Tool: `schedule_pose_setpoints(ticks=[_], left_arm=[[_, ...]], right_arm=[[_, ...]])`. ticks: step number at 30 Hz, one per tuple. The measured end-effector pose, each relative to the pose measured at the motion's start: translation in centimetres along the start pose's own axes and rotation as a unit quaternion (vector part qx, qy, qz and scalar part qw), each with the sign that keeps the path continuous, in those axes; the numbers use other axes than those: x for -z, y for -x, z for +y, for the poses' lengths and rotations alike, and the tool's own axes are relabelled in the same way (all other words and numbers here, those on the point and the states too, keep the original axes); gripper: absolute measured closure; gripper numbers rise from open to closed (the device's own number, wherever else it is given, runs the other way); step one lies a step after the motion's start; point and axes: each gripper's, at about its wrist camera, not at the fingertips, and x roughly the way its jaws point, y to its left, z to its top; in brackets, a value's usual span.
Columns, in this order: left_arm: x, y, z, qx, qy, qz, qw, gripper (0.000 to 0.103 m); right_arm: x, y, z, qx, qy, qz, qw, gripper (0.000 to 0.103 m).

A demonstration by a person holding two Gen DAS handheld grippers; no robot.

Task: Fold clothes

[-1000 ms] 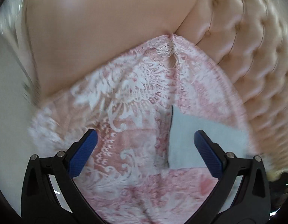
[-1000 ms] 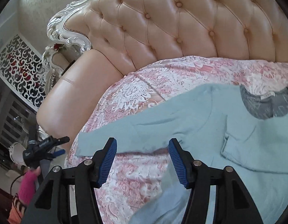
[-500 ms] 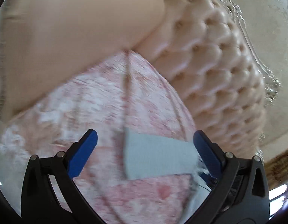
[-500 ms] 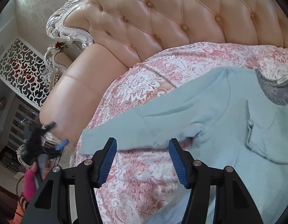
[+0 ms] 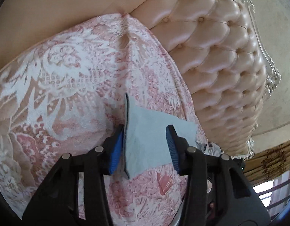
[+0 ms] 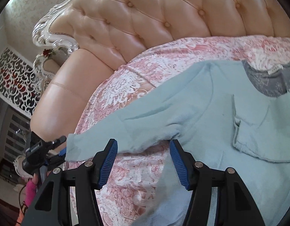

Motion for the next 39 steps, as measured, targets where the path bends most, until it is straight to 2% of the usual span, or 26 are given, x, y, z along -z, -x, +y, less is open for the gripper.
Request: schedule_pose_setpoints(ticks=[5, 7, 8, 9, 10, 11, 15, 16, 18, 20, 21, 22, 23, 24, 25, 27, 31, 33, 37, 39], left_arm=[[0.1, 0.7, 0.1, -0.006, -0.005, -0.014, 0.9999, 0.056], [0.1, 0.6, -0.1, -0.009, -0.016, -0.005, 0.9998, 0.056], [0.2, 0.3, -0.2, -0.012, -0.021, 0.002, 0.9997, 0.062], [0.3, 0.2, -0.4, -0.016, -0.028, 0.005, 0.9995, 0.075], [0.5, 0.3, -0.7, -0.024, -0.039, 0.001, 0.9989, 0.082], [0.7, 0.5, -1.0, -0.033, -0.050, -0.003, 0.9982, 0.095], [1.5, 1.4, -2.2, -0.067, -0.104, -0.020, 0.9922, 0.098], [1.7, 1.4, -3.0, -0.093, -0.129, -0.024, 0.9870, 0.098], [2.4, 1.6, -4.8, -0.157, -0.186, -0.038, 0.9692, 0.098], [3.1, 1.8, -6.5, -0.195, -0.233, -0.047, 0.9516, 0.098], [3.5, 1.8, -7.3, -0.213, -0.257, -0.051, 0.9411, 0.098], [4.1, 1.8, -8.4, -0.234, -0.287, -0.056, 0.9271, 0.098], [4.7, 1.5, -9.7, -0.256, -0.322, -0.059, 0.9096, 0.098], [5.0, 1.4, -10.5, -0.264, -0.340, -0.058, 0.9007, 0.098], [5.1, 1.3, -10.9, -0.265, -0.347, -0.057, 0.8980, 0.098], [5.1, 1.1, -11.7, -0.258, -0.352, -0.057, 0.8979, 0.098], [4.5, 1.1, -12.0, -0.230, -0.333, -0.054, 0.9129, 0.098], [4.2, 1.1, -11.8, -0.208, -0.315, -0.044, 0.9250, 0.098], [3.4, 1.8, -12.1, -0.160, -0.281, -0.044, 0.9452, 0.098], [2.7, 2.2, -12.5, -0.120, -0.253, -0.048, 0.9587, 0.098]], right_arm=[[-0.1, 0.4, 1.1, 0.003, 0.025, -0.005, 1.000, 0.044], [-0.2, 0.5, 1.1, 0.003, 0.024, -0.007, 1.000, 0.044], [-0.2, 0.5, 1.0, 0.003, 0.022, -0.009, 1.000, 0.044], [-0.2, 0.5, 0.9, 0.003, 0.019, -0.010, 1.000, 0.044], [-0.2, 0.5, 0.8, 0.002, 0.015, -0.011, 1.000, 0.044], [-0.2, 0.6, 0.7, 0.001, 0.013, -0.011, 1.000, 0.044], [0.0, 0.9, 0.5, 0.002, 0.011, -0.013, 1.000, 0.044], [0.0, 1.0, 0.3, 0.002, 0.009, -0.014, 1.000, 0.044], [0.0, 1.2, 0.0, 0.002, 0.005, -0.015, 1.000, 0.044], [-0.1, 1.3, -0.3, 0.001, 0.002, -0.016, 1.000, 0.044], [-0.2, 1.4, -0.5, 0.001, 0.002, -0.016, 1.000, 0.044], [-0.2, 1.5, -0.7, 0.000, 0.001, -0.017, 1.000, 0.044], [-0.2, 1.5, -0.8, 0.000, 0.000, -0.017, 1.000, 0.043], [-0.3, 1.5, -0.9, -0.001, -0.001, -0.016, 1.000, 0.043], [-0.3, 1.5, -1.0, 0.000, 0.000, -0.014, 1.000, 0.043], [-0.4, 1.1, -0.8, 0.014, 0.010, -0.008, 1.000, 0.043], [-0.9, 0.0, -0.5, 0.064, 0.042, 0.004, 0.997, 0.042], [-1.4, 0.1, -0.6, 0.084, 0.047, -0.006, 0.995, 0.042], [-2.5, 2.7, -2.7, 0.152, 0.024, -0.062, 0.986, 0.042], [-3.0, 2.9, -3.7, 0.190, 0.025, -0.061, 0.980, 0.042]])
